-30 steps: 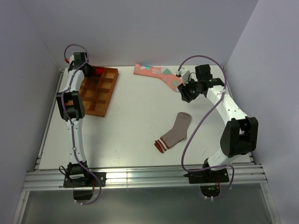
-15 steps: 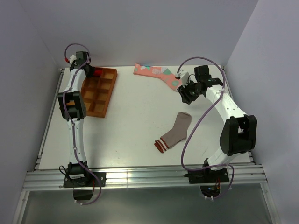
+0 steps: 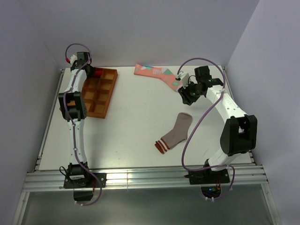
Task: Roll the socks
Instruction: Place the sock in the storage box.
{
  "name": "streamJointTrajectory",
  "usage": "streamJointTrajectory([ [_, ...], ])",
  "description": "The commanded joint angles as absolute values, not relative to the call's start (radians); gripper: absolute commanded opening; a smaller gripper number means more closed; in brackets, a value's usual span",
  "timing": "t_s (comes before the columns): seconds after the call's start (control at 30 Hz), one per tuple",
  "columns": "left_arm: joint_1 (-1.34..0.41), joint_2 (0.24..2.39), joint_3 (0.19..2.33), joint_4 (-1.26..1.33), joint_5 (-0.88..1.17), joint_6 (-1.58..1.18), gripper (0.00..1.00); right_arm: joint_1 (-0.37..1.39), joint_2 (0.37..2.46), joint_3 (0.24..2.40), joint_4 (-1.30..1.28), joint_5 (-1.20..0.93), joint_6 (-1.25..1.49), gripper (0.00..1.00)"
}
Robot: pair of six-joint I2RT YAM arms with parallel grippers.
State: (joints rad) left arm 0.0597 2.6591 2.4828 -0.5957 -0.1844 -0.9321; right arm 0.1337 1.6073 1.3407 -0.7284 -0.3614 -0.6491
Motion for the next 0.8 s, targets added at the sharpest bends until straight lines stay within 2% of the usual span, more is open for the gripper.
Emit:
streamJointTrajectory([
  [0.0, 0.069, 2.68, 2.372, -0.681, -0.157, -0.919, 0.29, 0.126, 1.603, 1.37, -0.735, -0.365, -0.661, 0.51],
  [0.4, 0.092, 2.542, 2.255, -0.546, -0.029, -0.989, 0.43, 0.126, 1.611, 1.384, -0.739, -0.371, -0.653, 0.5],
  [0.77, 0.101, 2.471, 2.187, -0.491, 0.029, -1.005, 0.48, 0.126, 1.628, 1.408, -0.755, -0.379, -0.653, 0.5],
])
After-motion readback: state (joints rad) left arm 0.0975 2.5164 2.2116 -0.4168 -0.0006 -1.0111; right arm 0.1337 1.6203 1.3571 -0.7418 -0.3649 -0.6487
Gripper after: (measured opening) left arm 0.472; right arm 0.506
